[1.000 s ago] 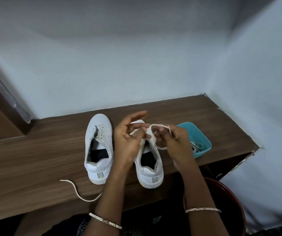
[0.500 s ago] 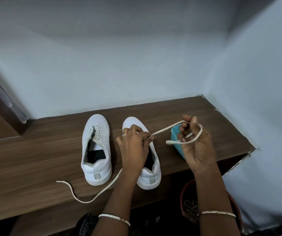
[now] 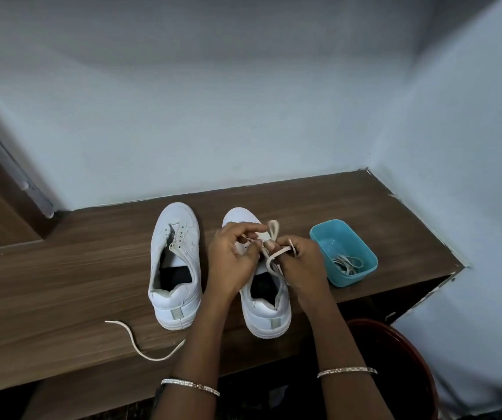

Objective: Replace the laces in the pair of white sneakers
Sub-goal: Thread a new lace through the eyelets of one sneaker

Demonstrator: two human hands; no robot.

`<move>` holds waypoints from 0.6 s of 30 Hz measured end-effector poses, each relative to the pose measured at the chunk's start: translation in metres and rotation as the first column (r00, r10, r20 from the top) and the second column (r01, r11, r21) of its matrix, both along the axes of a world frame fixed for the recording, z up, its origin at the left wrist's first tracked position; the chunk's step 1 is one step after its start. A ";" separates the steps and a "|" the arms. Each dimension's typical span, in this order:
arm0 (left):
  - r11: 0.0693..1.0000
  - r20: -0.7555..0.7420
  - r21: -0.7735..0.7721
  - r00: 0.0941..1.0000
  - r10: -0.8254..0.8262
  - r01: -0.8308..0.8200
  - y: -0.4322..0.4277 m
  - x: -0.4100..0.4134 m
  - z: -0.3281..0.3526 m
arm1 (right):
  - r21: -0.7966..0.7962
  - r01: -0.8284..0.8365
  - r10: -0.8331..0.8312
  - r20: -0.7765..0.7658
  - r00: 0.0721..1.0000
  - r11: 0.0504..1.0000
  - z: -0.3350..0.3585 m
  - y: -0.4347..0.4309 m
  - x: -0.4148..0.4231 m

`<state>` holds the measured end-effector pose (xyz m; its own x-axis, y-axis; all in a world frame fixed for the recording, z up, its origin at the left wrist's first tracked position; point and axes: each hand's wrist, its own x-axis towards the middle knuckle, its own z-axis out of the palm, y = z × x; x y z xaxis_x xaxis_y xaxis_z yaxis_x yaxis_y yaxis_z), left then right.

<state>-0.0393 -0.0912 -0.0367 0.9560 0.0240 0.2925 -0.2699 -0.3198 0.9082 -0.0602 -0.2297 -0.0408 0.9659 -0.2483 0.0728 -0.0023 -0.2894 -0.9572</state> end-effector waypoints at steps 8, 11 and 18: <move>0.989 -0.155 0.146 0.987 0.037 -0.014 0.019 -0.004 -0.011 | -0.083 0.149 -0.154 -0.054 0.987 0.985 -0.010 0.008 0.007; 0.981 -0.120 0.191 0.992 0.046 -0.022 0.020 -0.002 -0.013 | -0.077 0.168 -0.174 -0.075 0.982 0.983 -0.012 0.008 0.008; 0.963 -0.170 0.269 0.985 0.023 0.024 0.020 -0.003 -0.016 | 0.257 0.242 -0.172 -0.266 0.948 0.936 -0.003 0.005 0.005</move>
<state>-0.0422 -0.0713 -0.0531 0.9921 -0.0333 0.1211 -0.1189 -0.5585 0.8209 -0.0548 -0.2242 -0.0434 0.8710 -0.4209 -0.2533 -0.2682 0.0245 -0.9631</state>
